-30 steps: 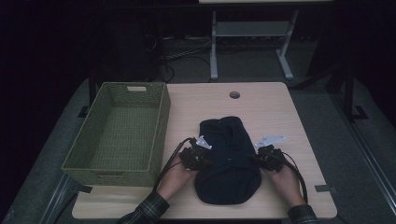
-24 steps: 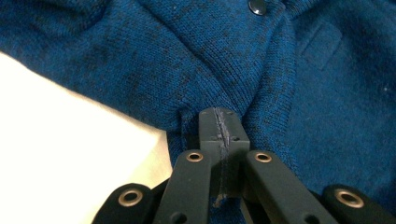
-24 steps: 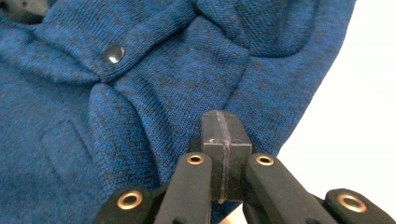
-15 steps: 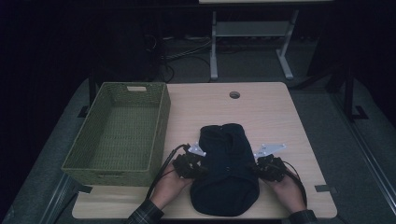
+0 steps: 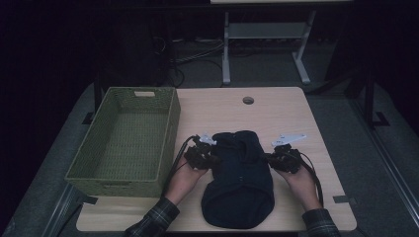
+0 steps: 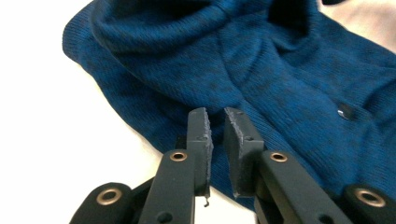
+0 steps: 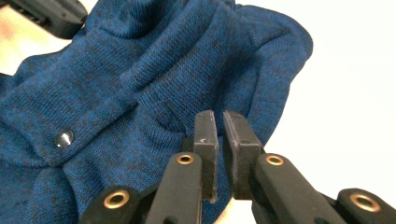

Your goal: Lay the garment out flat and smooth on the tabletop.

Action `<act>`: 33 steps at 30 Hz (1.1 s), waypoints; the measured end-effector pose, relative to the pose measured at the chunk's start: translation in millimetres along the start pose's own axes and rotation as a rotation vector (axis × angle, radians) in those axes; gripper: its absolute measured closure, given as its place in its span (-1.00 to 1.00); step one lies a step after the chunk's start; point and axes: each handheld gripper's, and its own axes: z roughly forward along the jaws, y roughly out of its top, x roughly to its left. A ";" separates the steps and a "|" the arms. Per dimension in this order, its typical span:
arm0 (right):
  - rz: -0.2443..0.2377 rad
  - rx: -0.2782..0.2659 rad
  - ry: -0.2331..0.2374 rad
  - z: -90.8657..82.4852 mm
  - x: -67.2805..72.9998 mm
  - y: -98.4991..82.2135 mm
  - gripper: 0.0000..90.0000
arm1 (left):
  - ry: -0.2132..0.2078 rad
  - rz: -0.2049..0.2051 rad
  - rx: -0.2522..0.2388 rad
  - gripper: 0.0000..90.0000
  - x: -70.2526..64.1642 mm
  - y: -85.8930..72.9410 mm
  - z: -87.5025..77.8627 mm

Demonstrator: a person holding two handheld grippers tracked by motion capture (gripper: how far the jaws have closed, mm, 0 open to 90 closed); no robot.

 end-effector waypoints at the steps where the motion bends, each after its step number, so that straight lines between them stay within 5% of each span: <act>1: 0.002 0.012 0.006 1.4 0.9 -1.2 0.85 | 0.003 0.002 0.002 0.77 1.2 1.1 2.6; 8: -0.017 0.015 0.040 -7.5 17.2 -10.0 0.83 | 0.039 0.002 0.045 0.84 13.1 5.8 24.7; 15: -0.056 -0.009 0.133 -34.7 60.0 -35.3 0.94 | 0.074 0.033 0.062 1.00 12.0 10.6 28.7; 21: -0.093 0.088 0.176 -32.5 89.9 -61.7 1.00 | 0.082 0.045 0.079 1.00 12.4 12.6 28.9; 28: -0.117 0.155 0.168 -36.8 90.7 -72.3 1.00 | 0.134 0.041 0.080 1.00 16.7 18.9 33.3; 33: -0.142 0.200 0.162 -44.5 85.7 -74.3 1.00 | 0.133 0.024 0.071 1.00 21.6 20.0 34.5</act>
